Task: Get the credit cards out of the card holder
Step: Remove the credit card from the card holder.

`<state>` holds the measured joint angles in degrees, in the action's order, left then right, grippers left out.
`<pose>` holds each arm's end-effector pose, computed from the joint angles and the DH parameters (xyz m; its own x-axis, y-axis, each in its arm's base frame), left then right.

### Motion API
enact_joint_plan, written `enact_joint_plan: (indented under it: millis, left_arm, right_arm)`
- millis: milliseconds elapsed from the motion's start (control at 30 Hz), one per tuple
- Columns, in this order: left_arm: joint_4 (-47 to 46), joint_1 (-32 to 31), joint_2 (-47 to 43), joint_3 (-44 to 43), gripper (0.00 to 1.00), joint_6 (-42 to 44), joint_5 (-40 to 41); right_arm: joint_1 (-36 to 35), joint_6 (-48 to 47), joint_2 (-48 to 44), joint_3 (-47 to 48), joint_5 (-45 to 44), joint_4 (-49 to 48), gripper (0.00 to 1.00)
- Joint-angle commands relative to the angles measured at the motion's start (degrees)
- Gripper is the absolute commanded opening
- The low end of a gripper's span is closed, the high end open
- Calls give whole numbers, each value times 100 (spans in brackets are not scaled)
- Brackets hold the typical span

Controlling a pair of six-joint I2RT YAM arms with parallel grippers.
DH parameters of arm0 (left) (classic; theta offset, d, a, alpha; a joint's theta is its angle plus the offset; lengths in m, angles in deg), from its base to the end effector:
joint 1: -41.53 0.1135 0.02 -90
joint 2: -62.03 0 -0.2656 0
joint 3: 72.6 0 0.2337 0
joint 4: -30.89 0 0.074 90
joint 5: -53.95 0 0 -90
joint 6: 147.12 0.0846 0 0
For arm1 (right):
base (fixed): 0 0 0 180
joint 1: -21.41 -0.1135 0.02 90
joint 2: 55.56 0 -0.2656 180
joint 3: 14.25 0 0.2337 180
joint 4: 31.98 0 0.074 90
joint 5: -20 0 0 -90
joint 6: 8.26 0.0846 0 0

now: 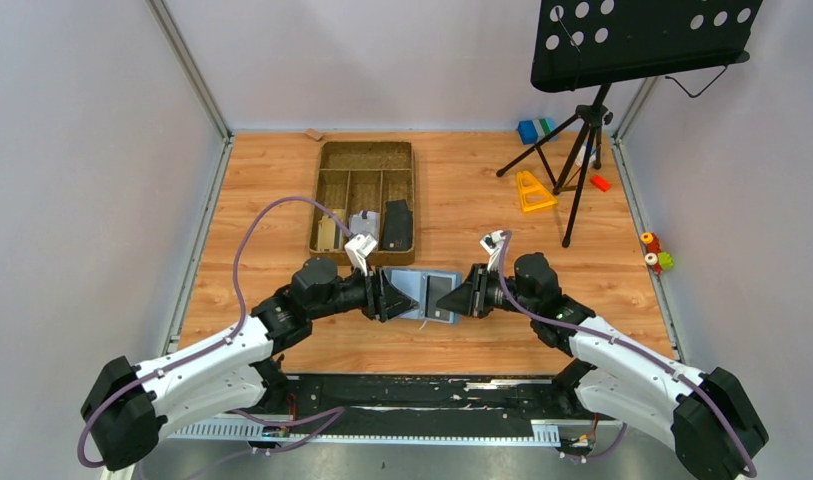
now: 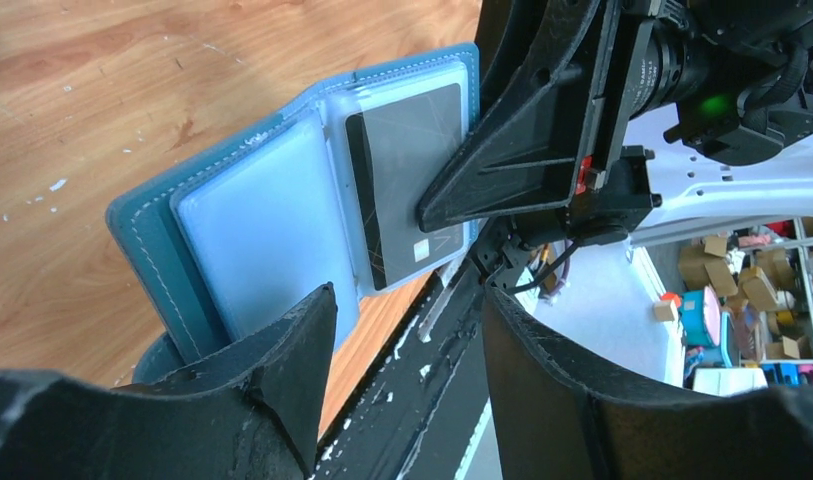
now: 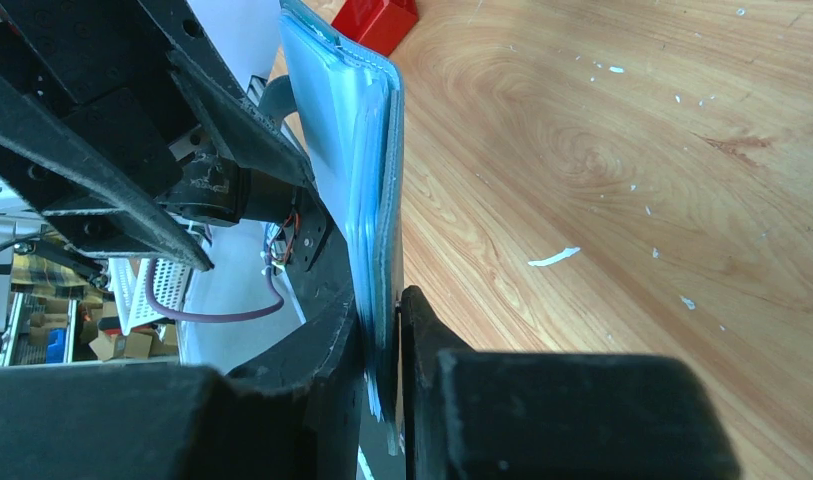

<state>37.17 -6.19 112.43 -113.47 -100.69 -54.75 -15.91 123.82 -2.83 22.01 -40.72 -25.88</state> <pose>0.1343 -0.1880 0.2375 -0.7589 -0.1359 -0.6369 0.5318 0.4353 -0.7265 0.1497 0.1661 0.2019 -0.8216 0.1087 -0.5596 -0.4545 0.4676 0.7582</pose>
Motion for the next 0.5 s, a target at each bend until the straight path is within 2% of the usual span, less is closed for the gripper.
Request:
enact_joint_plan:
  millis: [0,133,300,467]
  left_arm:
    - [-479,-18,50,51,59,116,100]
    - [-711,-13,122,137,54,-143,135]
    - [-645,54,85,291,54,-200,393]
    - [-1238,449,265,539,52,-633,-392]
  right_arm:
    - [7,49,-74,143,135,-599,0]
    - [13,94,-49,116,106,-660,0]
    - [8,254,25,-85,48,-877,0]
    - [18,436,200,-235,172,-1252,0]
